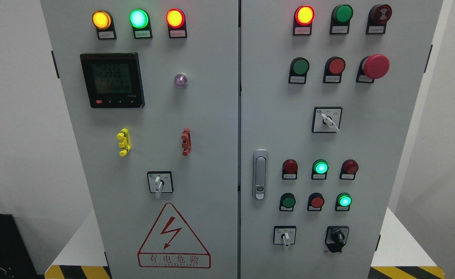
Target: Turn on light switch 1
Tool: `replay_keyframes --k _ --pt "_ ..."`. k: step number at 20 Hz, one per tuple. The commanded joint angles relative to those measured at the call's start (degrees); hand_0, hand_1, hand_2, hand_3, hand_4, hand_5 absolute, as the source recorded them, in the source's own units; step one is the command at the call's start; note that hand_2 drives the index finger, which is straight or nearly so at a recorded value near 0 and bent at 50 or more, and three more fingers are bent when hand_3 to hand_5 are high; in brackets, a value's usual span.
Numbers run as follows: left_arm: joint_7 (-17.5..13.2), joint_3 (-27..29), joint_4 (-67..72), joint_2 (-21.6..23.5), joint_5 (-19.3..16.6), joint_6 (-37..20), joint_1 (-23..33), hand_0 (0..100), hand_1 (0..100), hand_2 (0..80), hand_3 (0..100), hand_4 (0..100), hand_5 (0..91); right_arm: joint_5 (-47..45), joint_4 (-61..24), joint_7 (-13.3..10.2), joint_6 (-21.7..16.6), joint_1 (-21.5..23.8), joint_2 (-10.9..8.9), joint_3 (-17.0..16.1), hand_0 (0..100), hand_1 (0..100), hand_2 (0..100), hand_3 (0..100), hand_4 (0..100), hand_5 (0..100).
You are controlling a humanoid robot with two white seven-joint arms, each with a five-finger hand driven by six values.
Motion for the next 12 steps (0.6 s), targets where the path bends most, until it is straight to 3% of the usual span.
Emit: replay_keyframes --k 1,4,7,9,12 --pt "0.1 -1.4 -12.0 1.2 -0.7 0.3 4.9 23 5 0.0 0 0 0.0 -1.4 0.0 0.0 0.0 0.0 0.0 0.0 0 0 0 0 0 0" --pt "0.1 -1.4 -23.5 3.6 -1.2 0.2 10.0 22 7 0.0 0 0 0.0 -1.4 0.0 0.0 0.0 0.0 0.0 0.0 0 0 0 0 0 0" --pt "0.0 -0.6 -34.8 6.7 -4.5 -0.5 15.1 23 7 0.0 0 0 0.0 -1.4 0.0 0.0 0.0 0.0 0.0 0.0 0 0 0 0 0 0" --pt "-0.1 3.2 -44.4 8.0 -5.8 -0.7 18.4 24 7 0.0 0 0 0.0 -1.4 0.0 0.0 0.0 0.0 0.0 0.0 0 0 0 0 0 0" --pt "-3.9 8.2 -59.8 8.5 -9.0 -0.7 24.1 25 8 0.0 0 0 0.0 -1.4 0.0 0.0 0.0 0.0 0.0 0.0 0 0 0 0 0 0"
